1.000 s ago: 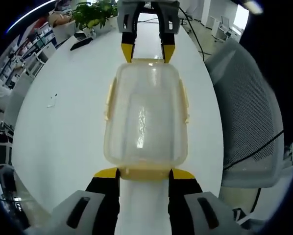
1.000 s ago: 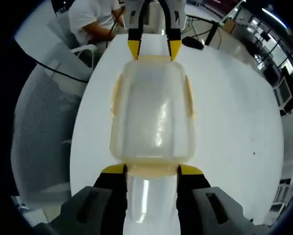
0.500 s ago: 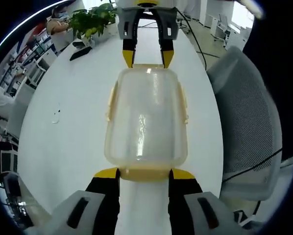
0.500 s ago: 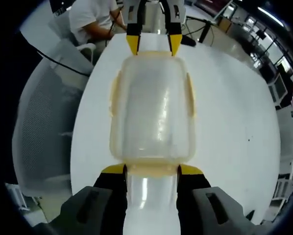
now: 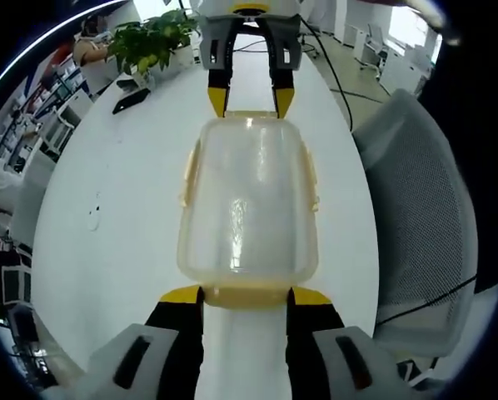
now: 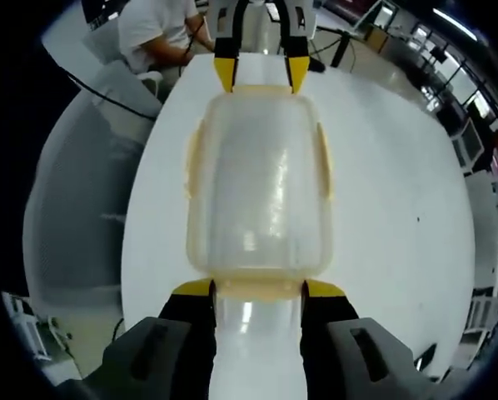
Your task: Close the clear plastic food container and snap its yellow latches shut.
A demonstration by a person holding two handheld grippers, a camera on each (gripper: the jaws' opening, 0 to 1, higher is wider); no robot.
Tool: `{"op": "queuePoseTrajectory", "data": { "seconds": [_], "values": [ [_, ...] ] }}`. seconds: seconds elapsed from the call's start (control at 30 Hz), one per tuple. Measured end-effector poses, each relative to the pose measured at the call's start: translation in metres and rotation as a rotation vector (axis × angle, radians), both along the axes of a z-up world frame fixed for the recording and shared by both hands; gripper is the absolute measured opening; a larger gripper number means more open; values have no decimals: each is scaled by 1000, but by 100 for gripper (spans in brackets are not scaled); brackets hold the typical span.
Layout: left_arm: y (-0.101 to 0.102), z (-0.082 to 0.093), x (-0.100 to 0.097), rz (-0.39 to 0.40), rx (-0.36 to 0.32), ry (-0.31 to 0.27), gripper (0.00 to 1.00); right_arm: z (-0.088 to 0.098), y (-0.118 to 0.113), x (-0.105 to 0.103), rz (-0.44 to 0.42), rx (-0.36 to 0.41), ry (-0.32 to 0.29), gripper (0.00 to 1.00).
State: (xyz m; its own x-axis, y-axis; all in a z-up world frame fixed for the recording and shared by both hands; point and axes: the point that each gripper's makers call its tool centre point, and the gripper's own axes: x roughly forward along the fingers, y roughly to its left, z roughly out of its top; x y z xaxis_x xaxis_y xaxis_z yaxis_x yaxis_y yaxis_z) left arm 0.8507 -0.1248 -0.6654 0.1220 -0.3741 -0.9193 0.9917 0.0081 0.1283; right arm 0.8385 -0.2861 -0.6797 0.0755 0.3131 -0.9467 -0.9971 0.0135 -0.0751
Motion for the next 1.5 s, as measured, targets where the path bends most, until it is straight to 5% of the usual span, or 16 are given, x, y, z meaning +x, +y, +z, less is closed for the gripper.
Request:
{"op": "queuePoseTrajectory", "data": {
  "seconds": [0.8,1.5],
  "values": [
    [-61,-15,0,-28,-36,27,32,-14,-61,-4,-16,-51,19,36],
    [-94,-42,4,-46,-38,56,32,-38,-94,-2,-23,-104,54,36]
  ]
}}
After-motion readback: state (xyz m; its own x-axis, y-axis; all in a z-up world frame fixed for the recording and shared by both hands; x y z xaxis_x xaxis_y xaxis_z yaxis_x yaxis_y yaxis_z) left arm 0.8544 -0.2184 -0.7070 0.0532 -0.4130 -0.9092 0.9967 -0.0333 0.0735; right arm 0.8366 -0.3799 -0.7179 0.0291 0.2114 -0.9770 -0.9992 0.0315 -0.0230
